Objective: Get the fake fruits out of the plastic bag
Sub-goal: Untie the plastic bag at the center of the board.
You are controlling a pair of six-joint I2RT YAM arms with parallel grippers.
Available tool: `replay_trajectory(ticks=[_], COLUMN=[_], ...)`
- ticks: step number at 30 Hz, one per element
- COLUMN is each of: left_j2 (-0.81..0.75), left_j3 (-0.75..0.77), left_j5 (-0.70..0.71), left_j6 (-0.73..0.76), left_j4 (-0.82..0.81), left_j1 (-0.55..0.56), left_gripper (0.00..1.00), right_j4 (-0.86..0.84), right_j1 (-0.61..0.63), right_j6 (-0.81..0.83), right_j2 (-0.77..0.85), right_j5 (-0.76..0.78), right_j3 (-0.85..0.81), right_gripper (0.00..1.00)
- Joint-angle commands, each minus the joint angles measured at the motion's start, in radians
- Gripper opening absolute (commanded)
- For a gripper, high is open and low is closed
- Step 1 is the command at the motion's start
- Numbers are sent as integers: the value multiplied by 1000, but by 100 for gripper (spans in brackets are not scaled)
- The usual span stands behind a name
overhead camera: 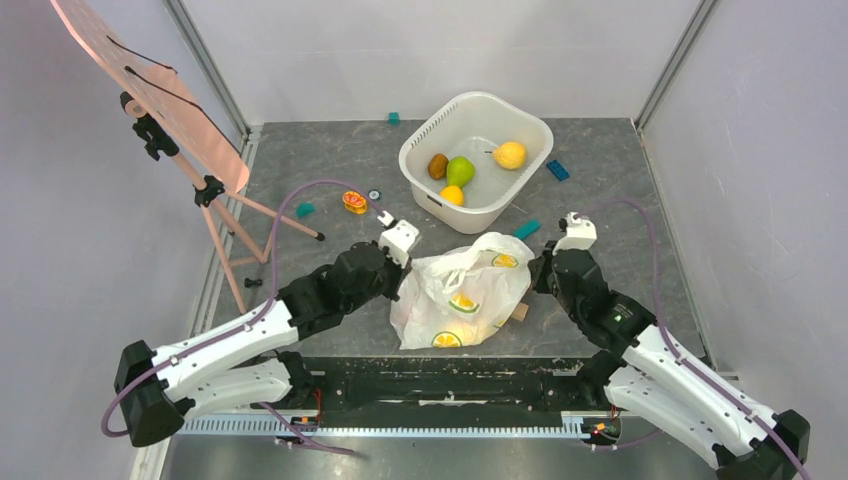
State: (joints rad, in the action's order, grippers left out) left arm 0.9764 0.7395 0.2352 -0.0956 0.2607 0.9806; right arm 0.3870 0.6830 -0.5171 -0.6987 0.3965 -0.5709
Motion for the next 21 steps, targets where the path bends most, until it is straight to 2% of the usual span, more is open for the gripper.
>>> replay_trajectory(ticks=[1,8,11,13,16,18,21], left_j2=[-74,-105,-104,-106,-102,-90,-65], left_j3=[-51,-66,-70,-76,-70,-53,-26], left_j5=[97,167,133,73,-7,-39,-70], left_j6=[-137,-181,-174,-155,-128,-110,-91], left_j4=[15,52,31,-5,-42,-49,-46], left_j1=[-66,-101,-110,-110,-110,-110,-110], left_gripper=[2,2,2,2,2,2,2], right_j4=[9,43,16,-105,-226,-281,-341], right_j1=[-22,-22,-22,-23,-22,-23,-22], right_j6=[-134,-207,-165,-6,259,435,634], right_j2=[62,168,209,234,226,196,159], right_j5=[107,160,146,39,-143,-270,-408], right_j3=[62,119,129,150,144,130,112], right_gripper=[0,0,1,21,58,68,75])
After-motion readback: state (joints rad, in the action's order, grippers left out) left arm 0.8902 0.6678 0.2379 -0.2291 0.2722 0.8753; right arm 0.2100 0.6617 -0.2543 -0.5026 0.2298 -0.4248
